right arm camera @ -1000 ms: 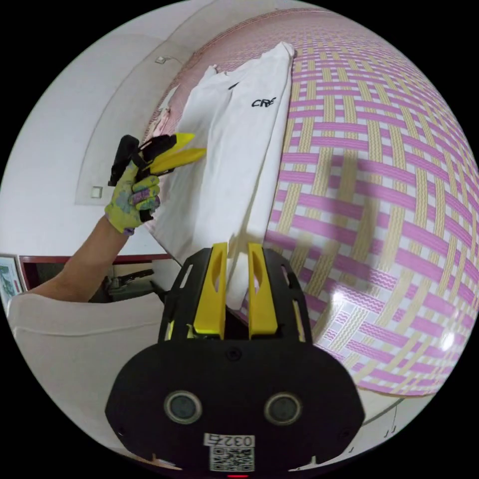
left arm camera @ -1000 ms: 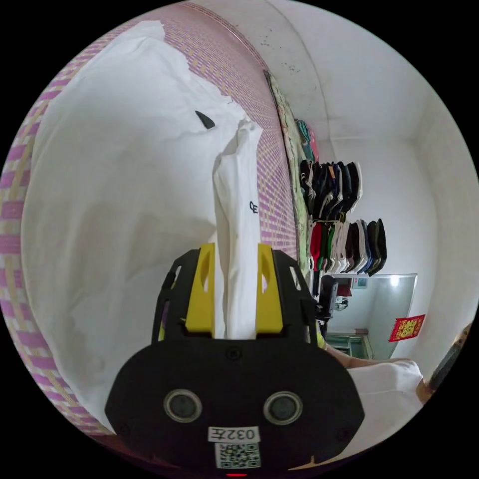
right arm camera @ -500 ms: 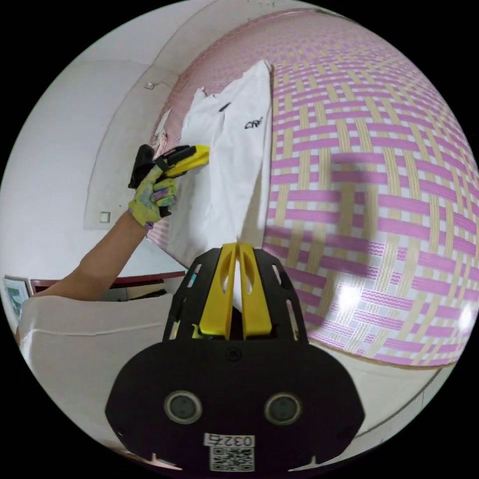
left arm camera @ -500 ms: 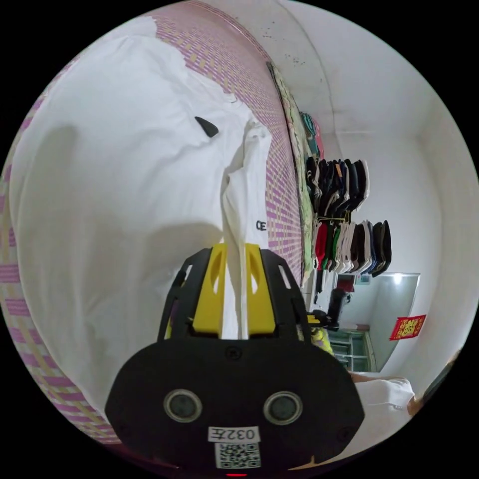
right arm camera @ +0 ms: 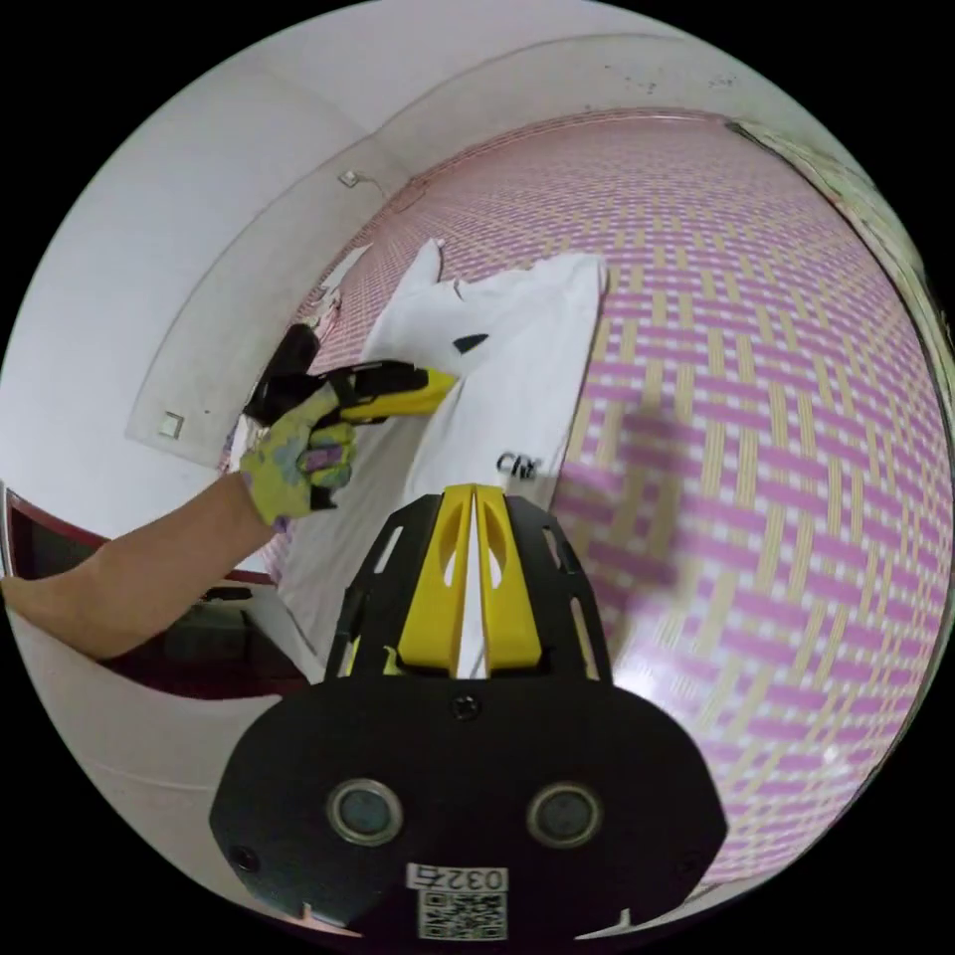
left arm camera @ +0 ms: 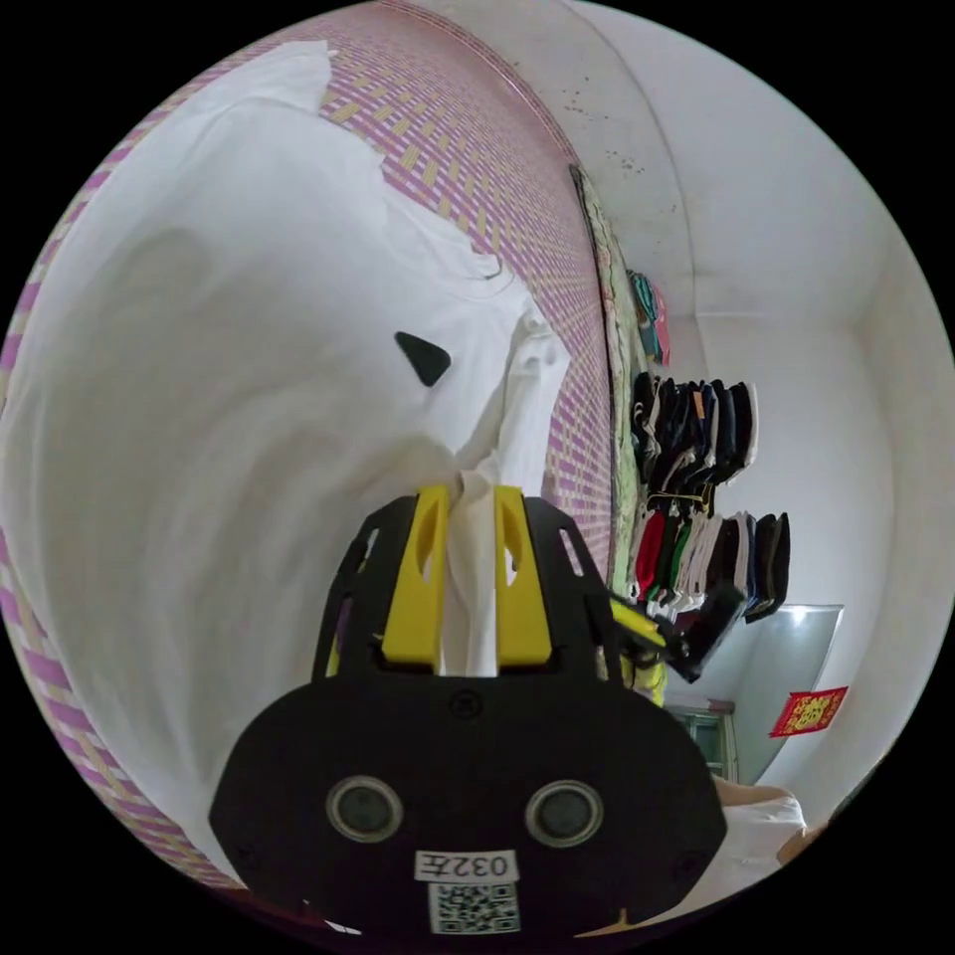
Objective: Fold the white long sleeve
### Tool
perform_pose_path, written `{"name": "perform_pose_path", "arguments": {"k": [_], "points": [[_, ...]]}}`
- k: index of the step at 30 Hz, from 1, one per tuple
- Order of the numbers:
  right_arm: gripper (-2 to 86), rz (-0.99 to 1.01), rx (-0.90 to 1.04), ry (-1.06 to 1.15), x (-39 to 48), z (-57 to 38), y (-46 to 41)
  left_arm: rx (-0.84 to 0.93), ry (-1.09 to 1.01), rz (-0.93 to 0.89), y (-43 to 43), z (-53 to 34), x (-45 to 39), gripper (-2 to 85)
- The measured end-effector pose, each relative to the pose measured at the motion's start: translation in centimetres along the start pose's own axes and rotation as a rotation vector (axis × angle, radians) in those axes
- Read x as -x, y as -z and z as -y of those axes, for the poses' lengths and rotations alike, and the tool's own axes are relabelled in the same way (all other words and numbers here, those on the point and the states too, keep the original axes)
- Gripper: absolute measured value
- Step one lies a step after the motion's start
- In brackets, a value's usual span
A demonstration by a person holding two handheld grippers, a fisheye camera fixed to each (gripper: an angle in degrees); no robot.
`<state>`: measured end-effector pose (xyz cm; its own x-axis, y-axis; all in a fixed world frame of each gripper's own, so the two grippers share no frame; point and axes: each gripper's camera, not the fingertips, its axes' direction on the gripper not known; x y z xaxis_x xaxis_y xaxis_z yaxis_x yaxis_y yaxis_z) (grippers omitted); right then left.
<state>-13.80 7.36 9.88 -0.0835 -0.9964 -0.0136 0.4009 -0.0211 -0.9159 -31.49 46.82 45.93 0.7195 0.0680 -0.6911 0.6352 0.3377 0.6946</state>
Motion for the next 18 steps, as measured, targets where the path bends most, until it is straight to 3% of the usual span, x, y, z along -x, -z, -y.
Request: {"name": "perform_pose_path", "arguments": {"k": [8, 12, 18], "points": [[-1.0, -0.098, 0.06, 0.128, 0.0, 12.9, -5.8, -0.045, 0.051, -0.067, -0.3, 0.1, 1.1, -1.0], [-1.0, -0.267, 0.174, 0.139, -0.6, 14.8, -8.3, -0.133, 0.14, -0.121, 1.1, -1.1, 2.9, -0.9], [-0.7, -0.151, 0.155, 0.074, -3.0, 15.1, -7.3, -0.203, 0.24, -0.181, 0.7, -3.6, 4.6, -1.0]]}}
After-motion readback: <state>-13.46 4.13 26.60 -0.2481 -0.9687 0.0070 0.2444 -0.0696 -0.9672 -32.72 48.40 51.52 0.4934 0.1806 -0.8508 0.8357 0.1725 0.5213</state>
